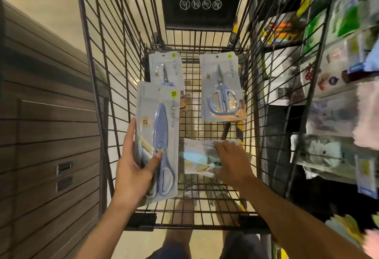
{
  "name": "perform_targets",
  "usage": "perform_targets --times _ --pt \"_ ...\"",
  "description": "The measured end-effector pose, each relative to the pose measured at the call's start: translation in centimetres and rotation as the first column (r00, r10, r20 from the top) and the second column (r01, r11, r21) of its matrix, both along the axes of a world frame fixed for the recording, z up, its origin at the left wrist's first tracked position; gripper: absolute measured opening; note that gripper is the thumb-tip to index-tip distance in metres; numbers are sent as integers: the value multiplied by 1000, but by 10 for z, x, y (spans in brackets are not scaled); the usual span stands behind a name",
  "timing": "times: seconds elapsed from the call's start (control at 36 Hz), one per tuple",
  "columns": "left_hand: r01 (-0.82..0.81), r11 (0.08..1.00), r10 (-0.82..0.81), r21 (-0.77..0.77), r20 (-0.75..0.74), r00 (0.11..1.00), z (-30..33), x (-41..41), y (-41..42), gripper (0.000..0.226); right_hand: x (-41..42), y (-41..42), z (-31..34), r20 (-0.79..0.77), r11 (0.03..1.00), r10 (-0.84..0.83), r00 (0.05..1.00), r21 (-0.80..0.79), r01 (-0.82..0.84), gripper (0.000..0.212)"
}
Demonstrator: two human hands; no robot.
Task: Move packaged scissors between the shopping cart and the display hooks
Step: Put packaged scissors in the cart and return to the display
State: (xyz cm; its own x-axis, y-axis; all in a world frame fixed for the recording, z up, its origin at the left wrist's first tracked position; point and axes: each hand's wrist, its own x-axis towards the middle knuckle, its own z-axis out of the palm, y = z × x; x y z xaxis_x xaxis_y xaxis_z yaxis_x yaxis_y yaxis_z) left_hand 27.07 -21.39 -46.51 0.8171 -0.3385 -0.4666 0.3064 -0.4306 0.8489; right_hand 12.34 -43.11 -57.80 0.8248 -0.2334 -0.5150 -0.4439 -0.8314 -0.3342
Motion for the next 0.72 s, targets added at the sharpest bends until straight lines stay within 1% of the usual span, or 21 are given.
perform_targets --times 0.08,0.14,0.19,0.22,0.28,0.33,0.44,0.5,0.53,0.61,0.67,0.72 --pt "5 1000 -6 31 30 1000 16 2 -2 98 6 -4 29 29 993 -118 993 19 117 81" --pt "13 999 -14 29 53 998 34 5 -4 97 5 -6 55 78 968 -240 968 96 232 84" --pt "21 999 -23 29 81 996 59 8 -6 95 3 -5 90 96 895 -411 906 232 382 83" --pt "20 999 -23 31 103 994 71 10 -8 94 2 -5 107 77 850 -484 872 277 448 82" --pt "26 999 -31 30 160 987 99 17 -8 93 3 -5 147 42 761 -589 807 364 537 84" --pt "41 999 -44 19 192 980 126 24 -6 95 4 -4 185 44 662 -686 727 453 597 84" --pt "61 998 -57 -7 286 957 182 33 -5 94 -1 2 252 75 520 -808 585 559 646 81" --pt "72 997 -61 -22 329 942 210 33 -5 94 -7 6 278 73 418 -868 490 641 644 89" --pt "82 996 -68 -27 342 937 222 33 -6 94 -11 7 290 86 389 -887 454 667 635 92" --pt "108 993 -82 -51 368 926 253 28 -7 93 -23 11 324 143 360 -915 377 711 604 93" --pt "123 990 -90 -64 378 921 268 21 -8 93 -32 12 342 199 369 -921 336 726 580 87" --pt "154 984 -109 -86 387 916 278 13 -11 93 -40 14 359 230 373 -920 316 759 534 84"
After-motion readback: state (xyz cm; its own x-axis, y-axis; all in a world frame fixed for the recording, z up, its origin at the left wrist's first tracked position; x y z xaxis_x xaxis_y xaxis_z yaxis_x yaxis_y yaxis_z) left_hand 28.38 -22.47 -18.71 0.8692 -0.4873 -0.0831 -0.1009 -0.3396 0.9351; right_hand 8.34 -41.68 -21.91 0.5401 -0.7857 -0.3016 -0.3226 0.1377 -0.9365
